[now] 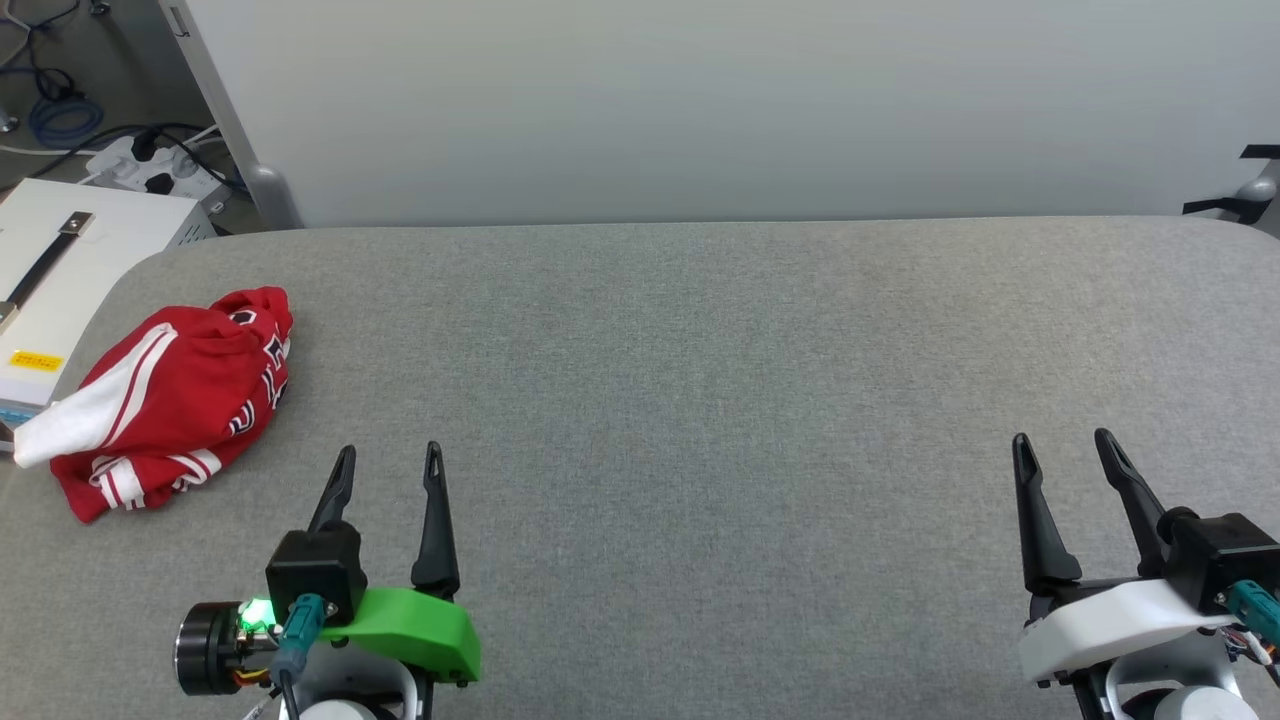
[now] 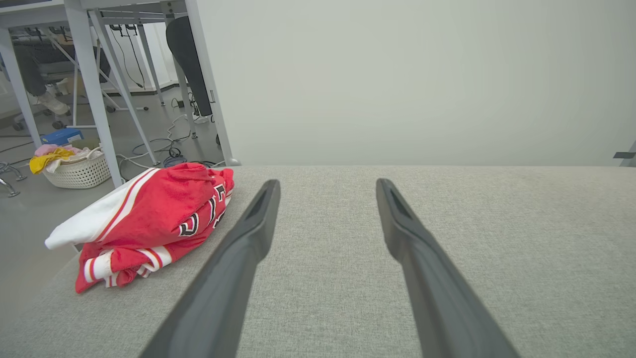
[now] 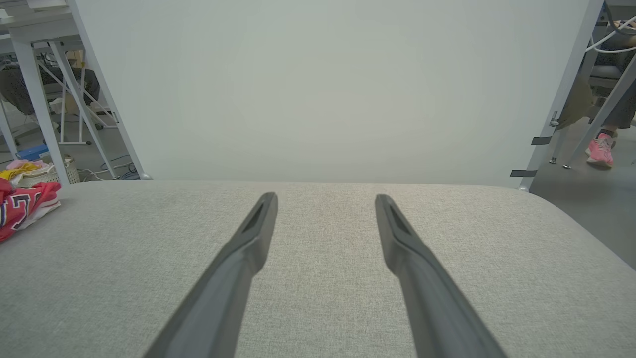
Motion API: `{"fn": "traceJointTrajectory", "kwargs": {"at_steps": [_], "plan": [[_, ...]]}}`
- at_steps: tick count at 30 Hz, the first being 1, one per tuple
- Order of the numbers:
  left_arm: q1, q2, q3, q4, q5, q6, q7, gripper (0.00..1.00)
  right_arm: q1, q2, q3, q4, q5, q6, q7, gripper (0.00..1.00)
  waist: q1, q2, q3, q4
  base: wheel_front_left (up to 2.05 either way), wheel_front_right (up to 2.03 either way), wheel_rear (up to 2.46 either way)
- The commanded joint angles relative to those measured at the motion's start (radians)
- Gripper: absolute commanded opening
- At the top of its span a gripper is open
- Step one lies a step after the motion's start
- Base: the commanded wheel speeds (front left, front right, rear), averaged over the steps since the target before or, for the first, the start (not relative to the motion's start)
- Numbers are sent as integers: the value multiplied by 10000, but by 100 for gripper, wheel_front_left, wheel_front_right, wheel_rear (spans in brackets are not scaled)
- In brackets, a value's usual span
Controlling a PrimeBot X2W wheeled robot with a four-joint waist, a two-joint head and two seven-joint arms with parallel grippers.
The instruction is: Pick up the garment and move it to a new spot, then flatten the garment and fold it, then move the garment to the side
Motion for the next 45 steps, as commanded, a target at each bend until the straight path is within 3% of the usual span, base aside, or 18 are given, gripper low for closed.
{"fn": "traceJointTrajectory", "kwargs": {"at_steps": [1, 45], "plan": [[61, -21, -38, -42, -107, 77, -102, 100, 90, -2, -34, -86, 147, -4, -124, 100, 0, -1, -4, -3, 0, 0, 0], [279, -36, -519, 210, -378, 558, -1010, 100, 544, -2, -58, -64, 544, -6, -1020, 100, 0, -1, -154, 66, 0, 0, 0]]}}
